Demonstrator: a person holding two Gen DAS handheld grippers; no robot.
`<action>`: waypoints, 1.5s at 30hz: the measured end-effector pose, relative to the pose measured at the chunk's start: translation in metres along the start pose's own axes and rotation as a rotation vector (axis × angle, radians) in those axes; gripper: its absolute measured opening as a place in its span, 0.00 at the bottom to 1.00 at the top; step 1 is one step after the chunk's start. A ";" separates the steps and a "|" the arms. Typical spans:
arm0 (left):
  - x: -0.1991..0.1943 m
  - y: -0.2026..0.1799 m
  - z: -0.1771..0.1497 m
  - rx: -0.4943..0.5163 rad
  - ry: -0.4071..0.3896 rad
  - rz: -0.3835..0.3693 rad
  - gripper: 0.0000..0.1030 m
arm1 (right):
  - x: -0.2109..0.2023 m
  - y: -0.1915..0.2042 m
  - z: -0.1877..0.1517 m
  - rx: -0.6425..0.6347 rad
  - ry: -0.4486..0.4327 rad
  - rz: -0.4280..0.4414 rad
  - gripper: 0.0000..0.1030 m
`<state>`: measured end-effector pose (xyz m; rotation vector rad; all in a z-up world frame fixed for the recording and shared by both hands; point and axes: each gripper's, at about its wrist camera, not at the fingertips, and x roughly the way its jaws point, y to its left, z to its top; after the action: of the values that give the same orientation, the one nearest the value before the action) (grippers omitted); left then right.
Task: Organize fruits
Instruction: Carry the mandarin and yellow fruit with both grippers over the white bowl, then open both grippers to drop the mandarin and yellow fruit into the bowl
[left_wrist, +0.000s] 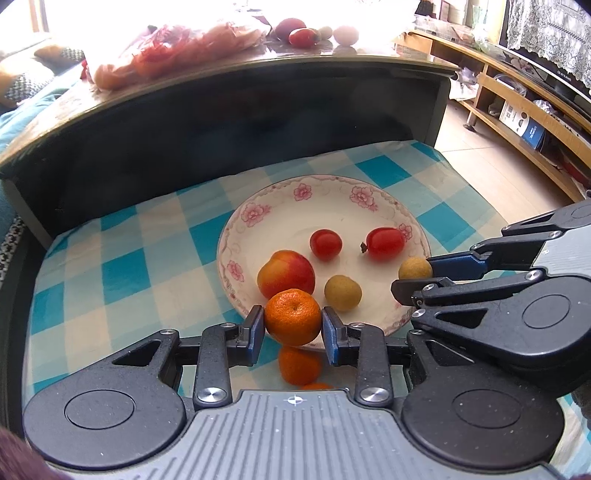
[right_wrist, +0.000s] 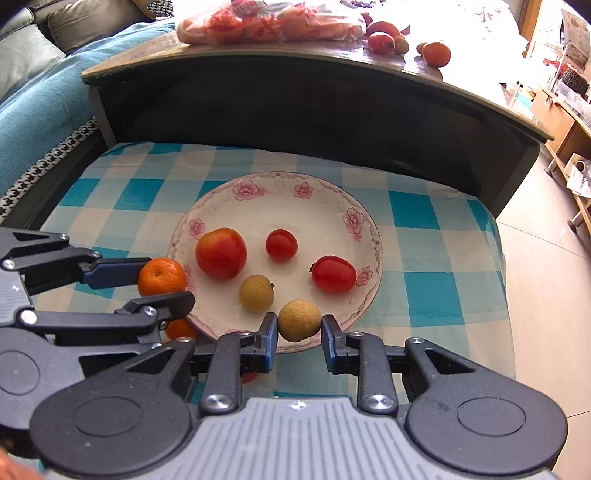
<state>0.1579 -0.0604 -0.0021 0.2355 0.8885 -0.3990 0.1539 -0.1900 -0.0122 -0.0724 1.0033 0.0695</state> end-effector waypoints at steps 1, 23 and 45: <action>0.002 0.000 0.001 0.002 0.000 -0.002 0.39 | 0.002 -0.001 0.001 0.004 0.002 -0.002 0.27; 0.030 0.005 0.005 -0.044 0.038 -0.023 0.39 | 0.031 -0.015 0.013 0.029 0.011 0.001 0.27; 0.018 0.010 0.011 -0.068 -0.007 0.006 0.45 | 0.019 -0.011 0.018 0.029 -0.058 -0.033 0.28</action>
<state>0.1802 -0.0595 -0.0087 0.1741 0.8928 -0.3633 0.1803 -0.1992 -0.0177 -0.0598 0.9450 0.0266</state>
